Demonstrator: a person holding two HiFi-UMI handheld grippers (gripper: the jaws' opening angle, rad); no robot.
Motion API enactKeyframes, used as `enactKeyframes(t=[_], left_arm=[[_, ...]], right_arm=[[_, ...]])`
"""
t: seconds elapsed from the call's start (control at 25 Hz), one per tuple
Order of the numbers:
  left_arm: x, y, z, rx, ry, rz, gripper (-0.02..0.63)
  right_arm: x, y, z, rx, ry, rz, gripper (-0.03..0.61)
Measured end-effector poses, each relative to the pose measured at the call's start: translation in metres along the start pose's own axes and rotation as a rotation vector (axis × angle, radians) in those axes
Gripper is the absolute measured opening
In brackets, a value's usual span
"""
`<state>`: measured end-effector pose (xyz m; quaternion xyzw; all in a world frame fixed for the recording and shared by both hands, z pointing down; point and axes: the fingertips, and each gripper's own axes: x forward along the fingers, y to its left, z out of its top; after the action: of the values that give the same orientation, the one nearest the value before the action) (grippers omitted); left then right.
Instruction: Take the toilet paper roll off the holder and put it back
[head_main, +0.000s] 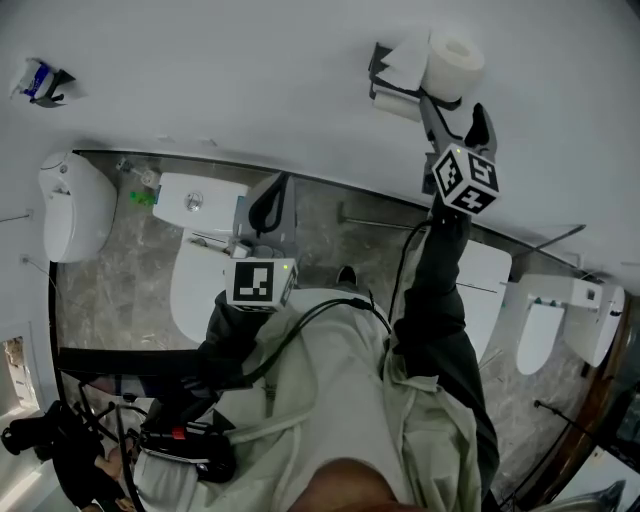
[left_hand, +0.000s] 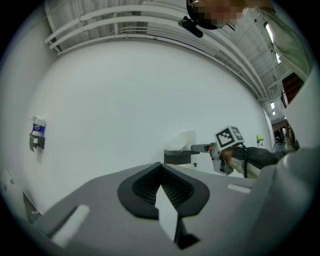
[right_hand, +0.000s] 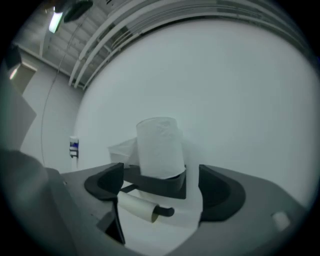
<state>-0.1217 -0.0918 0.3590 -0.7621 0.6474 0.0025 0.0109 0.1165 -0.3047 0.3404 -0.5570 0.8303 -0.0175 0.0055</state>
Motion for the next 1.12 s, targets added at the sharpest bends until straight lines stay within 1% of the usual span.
enactKeyframes(t=[0.08, 0.16, 0.2, 0.24, 0.28, 0.32, 0.4, 0.52, 0.64, 0.76, 0.92, 1.12], left_arm=[[0.001, -0.001, -0.001, -0.005, 0.001, -0.001, 0.006], [0.004, -0.003, -0.001, -0.008, 0.000, -0.012, 0.006], [0.006, -0.005, -0.001, -0.010, -0.002, -0.019, 0.006], [0.007, -0.006, -0.002, -0.014, -0.003, -0.028, 0.006], [0.009, -0.008, -0.002, -0.017, -0.003, -0.037, 0.006], [0.011, -0.011, -0.003, -0.020, -0.002, -0.048, 0.006], [0.017, -0.018, -0.005, -0.025, 0.002, -0.071, 0.006], [0.026, -0.031, -0.007, -0.034, 0.003, -0.107, 0.006], [0.033, -0.047, -0.007, -0.036, 0.000, -0.152, 0.006], [0.036, -0.058, -0.008, -0.042, 0.001, -0.183, 0.006], [0.037, -0.065, -0.010, -0.045, 0.007, -0.204, 0.006], [0.035, -0.064, -0.011, -0.041, 0.010, -0.209, 0.006]], right_arm=[[-0.032, 0.013, -0.003, 0.047, -0.052, 0.047, 0.474], [-0.062, 0.033, -0.003, 0.018, -0.072, 0.090, 0.465], [-0.077, 0.043, -0.001, -0.014, -0.085, 0.106, 0.388], [-0.092, 0.053, 0.003, -0.048, -0.108, 0.120, 0.261], [-0.106, 0.063, 0.009, -0.075, -0.136, 0.133, 0.086], [-0.118, 0.070, 0.014, -0.090, -0.160, 0.142, 0.002], [-0.135, 0.077, 0.018, -0.099, -0.169, 0.133, 0.002], [-0.143, 0.078, 0.006, -0.099, -0.115, 0.110, 0.002], [-0.145, 0.078, -0.013, -0.063, -0.059, 0.107, 0.002], [-0.151, 0.080, -0.021, -0.038, -0.034, 0.105, 0.002], [-0.158, 0.087, -0.029, -0.032, -0.017, 0.104, 0.002], [-0.158, 0.092, -0.030, -0.039, -0.013, 0.103, 0.002]])
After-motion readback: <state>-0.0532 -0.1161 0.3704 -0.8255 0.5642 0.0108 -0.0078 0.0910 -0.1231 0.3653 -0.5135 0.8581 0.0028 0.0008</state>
